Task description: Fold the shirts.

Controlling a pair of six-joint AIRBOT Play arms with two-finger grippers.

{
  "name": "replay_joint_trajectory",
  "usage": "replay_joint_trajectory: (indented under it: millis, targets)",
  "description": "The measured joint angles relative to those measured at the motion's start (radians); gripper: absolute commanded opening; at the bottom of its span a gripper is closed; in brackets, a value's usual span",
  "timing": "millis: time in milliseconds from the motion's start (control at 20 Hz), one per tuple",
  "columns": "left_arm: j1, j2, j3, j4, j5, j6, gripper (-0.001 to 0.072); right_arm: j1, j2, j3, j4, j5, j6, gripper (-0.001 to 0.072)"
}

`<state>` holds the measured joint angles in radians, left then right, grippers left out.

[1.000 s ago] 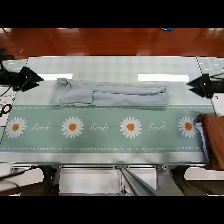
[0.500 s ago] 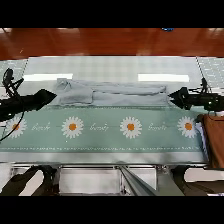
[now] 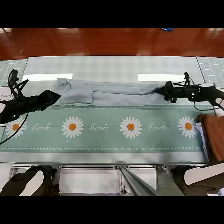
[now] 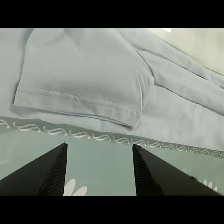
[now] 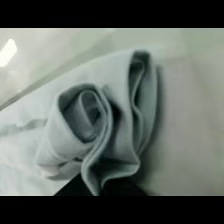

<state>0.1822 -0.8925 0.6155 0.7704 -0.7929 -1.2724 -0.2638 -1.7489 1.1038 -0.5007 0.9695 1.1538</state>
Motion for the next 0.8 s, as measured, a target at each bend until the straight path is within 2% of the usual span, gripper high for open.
replay_joint_trajectory:
  millis: [50,100,250,450,650,800]
  targets:
    - [-0.001,0.000,0.000,0.000,0.000,0.000,0.0235,0.013,-0.004,0.023,0.003,0.002,-0.001,0.0029]
    - [-0.002,0.000,0.000,0.000,0.000,0.000,0.0026,0.021,-0.005,0.042,0.009,0.010,-0.001,0.0030]
    - [-0.008,0.000,0.000,-0.003,-0.001,0.002,0.0020,0.029,0.029,0.072,-0.037,0.054,0.006,0.0029]
    - [-0.085,-0.032,0.000,-0.032,0.025,0.005,0.0019,0.032,0.173,0.062,-0.231,0.103,0.058,0.0029]
    - [-0.269,-0.172,0.065,-0.095,0.111,0.006,0.0019,0.032,0.393,-0.022,-0.359,0.129,0.084,0.0030]
    - [-0.431,-0.367,0.232,-0.121,0.130,0.004,0.0019,0.032,0.557,-0.103,-0.409,0.137,0.096,0.0030]
